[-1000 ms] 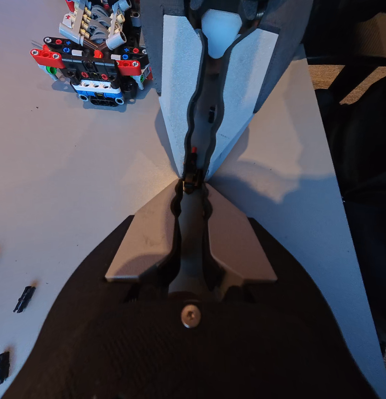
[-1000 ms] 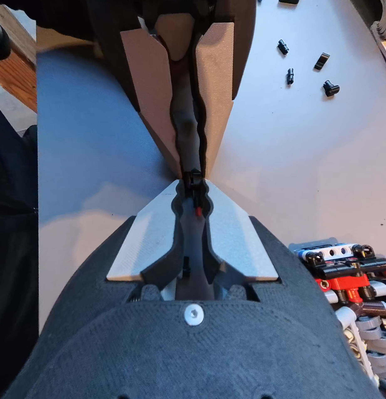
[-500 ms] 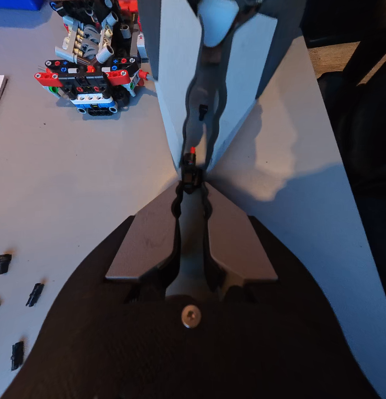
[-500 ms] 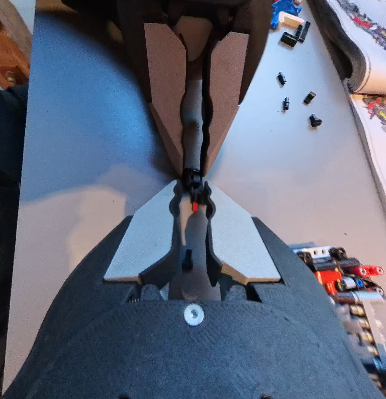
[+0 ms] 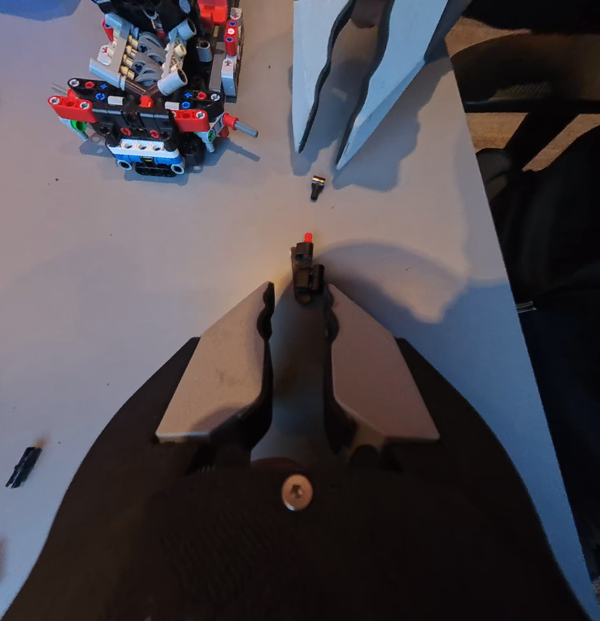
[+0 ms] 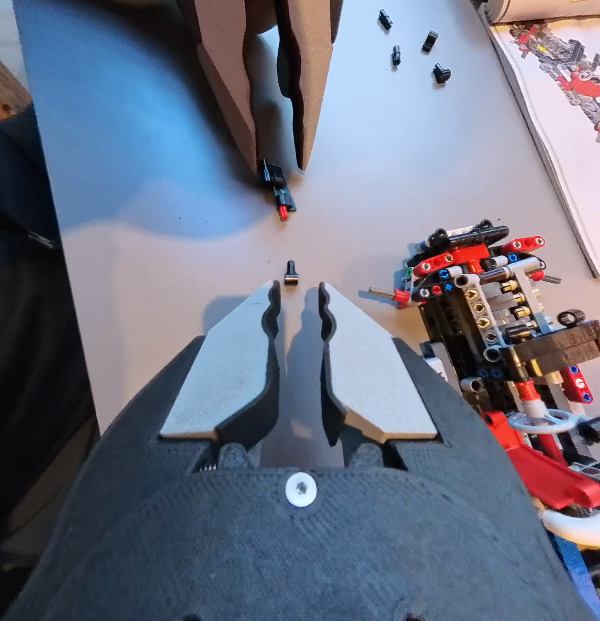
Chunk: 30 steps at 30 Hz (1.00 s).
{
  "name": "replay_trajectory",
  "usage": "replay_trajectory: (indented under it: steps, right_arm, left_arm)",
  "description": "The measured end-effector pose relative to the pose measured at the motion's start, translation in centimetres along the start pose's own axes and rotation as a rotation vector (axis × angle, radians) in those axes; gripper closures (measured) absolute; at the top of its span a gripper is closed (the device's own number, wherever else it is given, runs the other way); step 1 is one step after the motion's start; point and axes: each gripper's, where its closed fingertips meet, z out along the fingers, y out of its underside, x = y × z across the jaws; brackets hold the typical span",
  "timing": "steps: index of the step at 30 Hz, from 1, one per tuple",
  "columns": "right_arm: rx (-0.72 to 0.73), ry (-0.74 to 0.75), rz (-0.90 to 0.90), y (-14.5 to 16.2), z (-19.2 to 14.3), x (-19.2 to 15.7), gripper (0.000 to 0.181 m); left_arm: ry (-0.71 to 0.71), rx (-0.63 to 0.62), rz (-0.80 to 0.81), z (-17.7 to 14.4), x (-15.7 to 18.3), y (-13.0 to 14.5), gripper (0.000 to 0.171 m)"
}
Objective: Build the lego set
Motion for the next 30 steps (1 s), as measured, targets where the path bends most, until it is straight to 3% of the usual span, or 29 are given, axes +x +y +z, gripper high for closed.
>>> replay_trajectory:
  steps: [6,11,20,30]
  right_arm:
    - [-0.006,-0.018,-0.027,0.2,0.7,-0.3,0.166]
    - [0.006,-0.041,-0.013,-0.2,1.8,-0.8,0.176]
    - [0.013,-0.039,-0.032,-1.3,2.5,-2.3,0.176]
    - [0.103,-0.063,0.186,-2.5,2.0,-2.2,0.177]
  left_arm:
    - [0.032,-0.011,-0.024,0.5,0.3,-0.1,0.144]
    - [0.034,-0.018,0.002,0.9,0.7,-0.3,0.157]
    - [0.026,-0.018,0.018,1.5,1.2,-0.7,0.156]
    - [-0.046,-0.006,0.051,1.5,0.8,-1.0,0.147]
